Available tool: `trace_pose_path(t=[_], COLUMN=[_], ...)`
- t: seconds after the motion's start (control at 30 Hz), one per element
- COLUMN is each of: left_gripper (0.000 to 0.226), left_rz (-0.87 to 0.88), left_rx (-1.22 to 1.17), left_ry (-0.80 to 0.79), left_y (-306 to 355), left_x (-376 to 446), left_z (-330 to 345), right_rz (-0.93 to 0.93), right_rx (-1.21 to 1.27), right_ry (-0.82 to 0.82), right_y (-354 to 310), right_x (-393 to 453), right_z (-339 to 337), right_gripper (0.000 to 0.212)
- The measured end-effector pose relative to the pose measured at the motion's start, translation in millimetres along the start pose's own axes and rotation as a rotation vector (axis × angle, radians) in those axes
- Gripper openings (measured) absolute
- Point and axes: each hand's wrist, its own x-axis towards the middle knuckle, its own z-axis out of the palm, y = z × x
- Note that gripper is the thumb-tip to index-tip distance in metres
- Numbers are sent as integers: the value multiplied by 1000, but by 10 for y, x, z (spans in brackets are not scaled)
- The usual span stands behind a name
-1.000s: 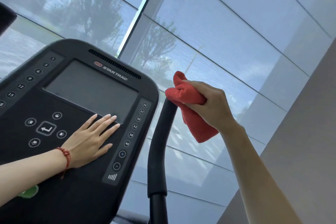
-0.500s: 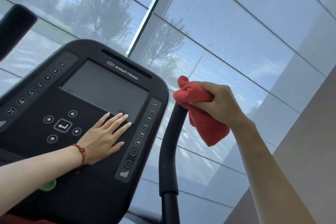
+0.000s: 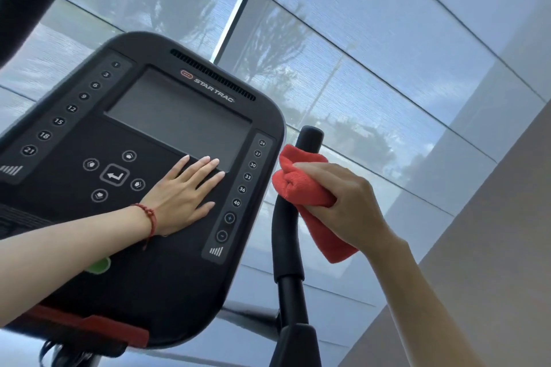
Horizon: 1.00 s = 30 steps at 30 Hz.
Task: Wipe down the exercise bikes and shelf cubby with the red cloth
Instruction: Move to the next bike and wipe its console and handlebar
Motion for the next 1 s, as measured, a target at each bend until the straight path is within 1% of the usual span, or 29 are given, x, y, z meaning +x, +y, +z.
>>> trace_pose_path(t=[0.13,0.23,0.33,0.4,0.5,0.6,0.7,0.87,1.0], left_gripper=[59,59,60,60,60,60,60,60,53], left_rz=[5,16,16,17,18,19,18,21,22], left_rx=[-5,-8,-20,-29,-31,-33,-27,-11,-39], left_ry=[-7,-14,-17,-10,-2,1,0,-24,-19], left_y=[-16,-24,-17,-10,-13,-14,-17,13,95], left_x=[8,3,-7,-13,-15,-11,-13,-20,9], left_z=[15,25,26,18,19,28,30,-36,-102], right_rz=[15,20,31,48,60,77,95,132,157], right_rx=[-113,-148,-107,-40,9,22,80,193,203], right_ry=[-25,-131,-262,-309,-254,-211,-227,-262,-139], right_y=[-98,-213,-259,-237,-187,-176,-170,-78,4], right_x=[-56,-96,-149,-165,-164,-208,-269,-346,-552], right_z=[121,169,146,78,17,99,151,18,-30], right_gripper=[42,38,35,36,38,37,38,40,40])
